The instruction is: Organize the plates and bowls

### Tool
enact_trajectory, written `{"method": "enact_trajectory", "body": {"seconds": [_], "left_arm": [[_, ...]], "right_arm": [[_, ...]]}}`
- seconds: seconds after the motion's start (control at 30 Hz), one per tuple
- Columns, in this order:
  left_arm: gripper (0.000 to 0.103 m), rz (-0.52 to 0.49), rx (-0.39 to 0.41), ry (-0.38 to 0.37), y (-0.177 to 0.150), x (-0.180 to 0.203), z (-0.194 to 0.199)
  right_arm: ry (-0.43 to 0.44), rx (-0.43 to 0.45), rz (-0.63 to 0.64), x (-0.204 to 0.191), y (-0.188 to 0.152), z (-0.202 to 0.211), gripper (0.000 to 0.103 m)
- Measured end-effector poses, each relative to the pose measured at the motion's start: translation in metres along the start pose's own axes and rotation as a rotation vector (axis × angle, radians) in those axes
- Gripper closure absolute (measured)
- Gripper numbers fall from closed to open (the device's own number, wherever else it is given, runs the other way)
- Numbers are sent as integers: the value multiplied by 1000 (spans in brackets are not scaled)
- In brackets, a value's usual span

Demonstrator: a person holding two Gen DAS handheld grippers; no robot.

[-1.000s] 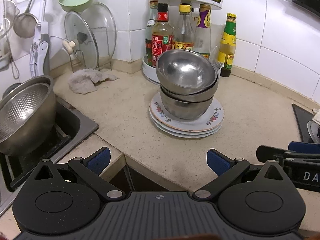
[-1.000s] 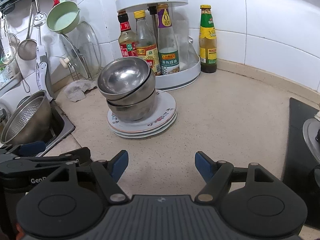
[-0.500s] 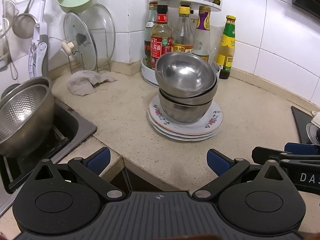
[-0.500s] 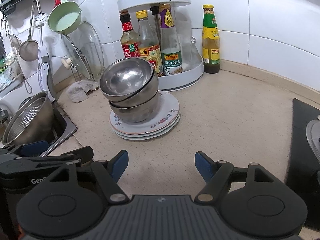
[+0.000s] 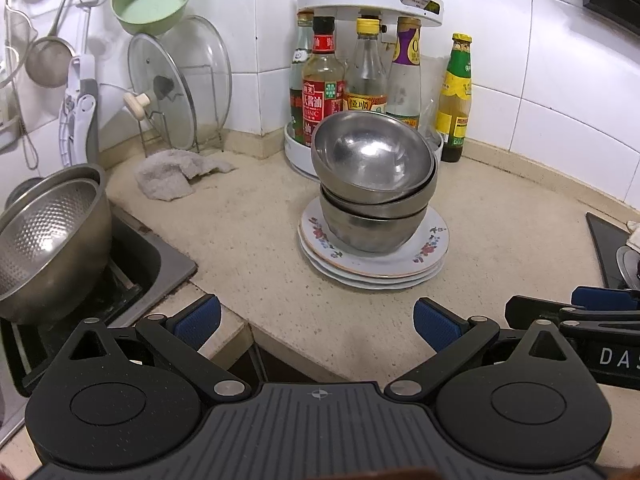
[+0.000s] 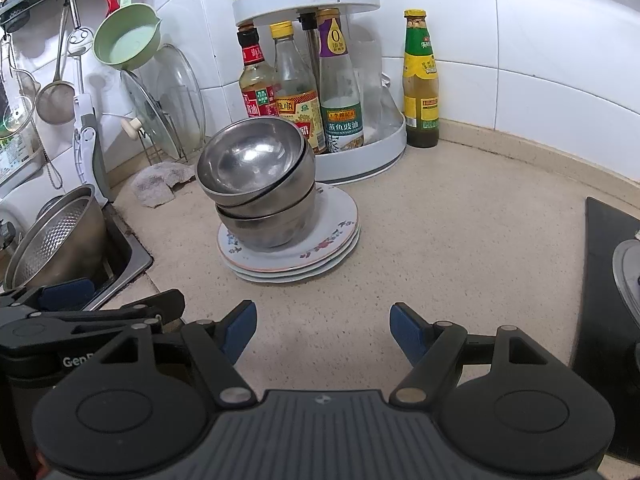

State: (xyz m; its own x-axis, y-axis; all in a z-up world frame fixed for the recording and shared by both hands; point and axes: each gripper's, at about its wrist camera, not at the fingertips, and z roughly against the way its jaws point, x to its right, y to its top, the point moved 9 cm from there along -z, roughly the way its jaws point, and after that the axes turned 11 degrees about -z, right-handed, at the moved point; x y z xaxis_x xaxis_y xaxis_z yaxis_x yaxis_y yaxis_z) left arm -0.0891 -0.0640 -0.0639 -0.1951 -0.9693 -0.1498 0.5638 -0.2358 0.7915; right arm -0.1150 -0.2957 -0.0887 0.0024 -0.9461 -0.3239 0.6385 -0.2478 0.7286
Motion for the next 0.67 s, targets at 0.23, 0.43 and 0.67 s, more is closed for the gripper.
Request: {"method": "enact_trajectory", "body": {"seconds": [0.23, 0.43, 0.67], "left_arm": [[0, 2, 3, -1, 0, -1, 1], [0, 4, 14, -2, 1, -2, 2], [0, 2, 22, 0, 0, -3, 5]], "right_arm": [[0, 0, 2, 0, 0, 0, 33], [2, 2, 1, -2, 1, 1, 33], [1, 9, 2, -5, 2, 2, 33]]}}
